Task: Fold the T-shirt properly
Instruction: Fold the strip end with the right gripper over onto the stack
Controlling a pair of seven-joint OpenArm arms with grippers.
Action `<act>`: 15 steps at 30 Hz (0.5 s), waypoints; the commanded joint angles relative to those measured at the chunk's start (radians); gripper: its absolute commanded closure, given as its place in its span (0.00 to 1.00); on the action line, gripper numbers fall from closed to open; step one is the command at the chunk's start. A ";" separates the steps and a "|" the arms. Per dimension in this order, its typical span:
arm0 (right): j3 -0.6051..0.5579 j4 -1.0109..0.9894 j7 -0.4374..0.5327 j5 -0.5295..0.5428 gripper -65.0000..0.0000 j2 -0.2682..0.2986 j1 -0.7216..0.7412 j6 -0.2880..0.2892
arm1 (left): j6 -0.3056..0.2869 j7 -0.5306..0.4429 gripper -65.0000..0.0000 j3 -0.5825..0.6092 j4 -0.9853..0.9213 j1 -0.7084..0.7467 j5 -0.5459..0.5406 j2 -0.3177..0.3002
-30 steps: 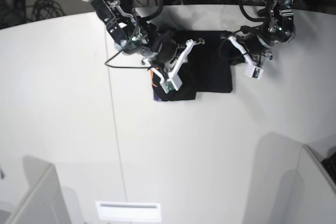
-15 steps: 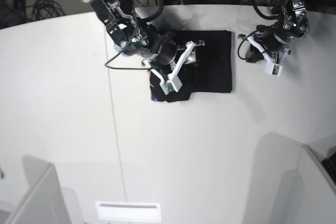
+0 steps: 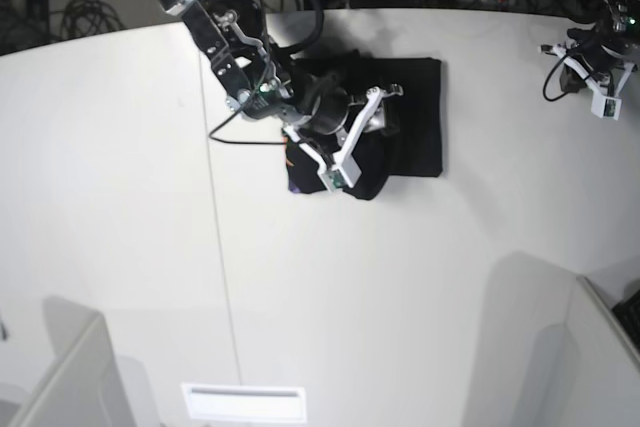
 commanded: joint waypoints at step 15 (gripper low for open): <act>-0.249 -0.157 0.019 0.008 0.53 -0.100 0.153 0.007 | -0.009 -0.009 1.00 -0.015 0.014 0.025 -0.012 -0.012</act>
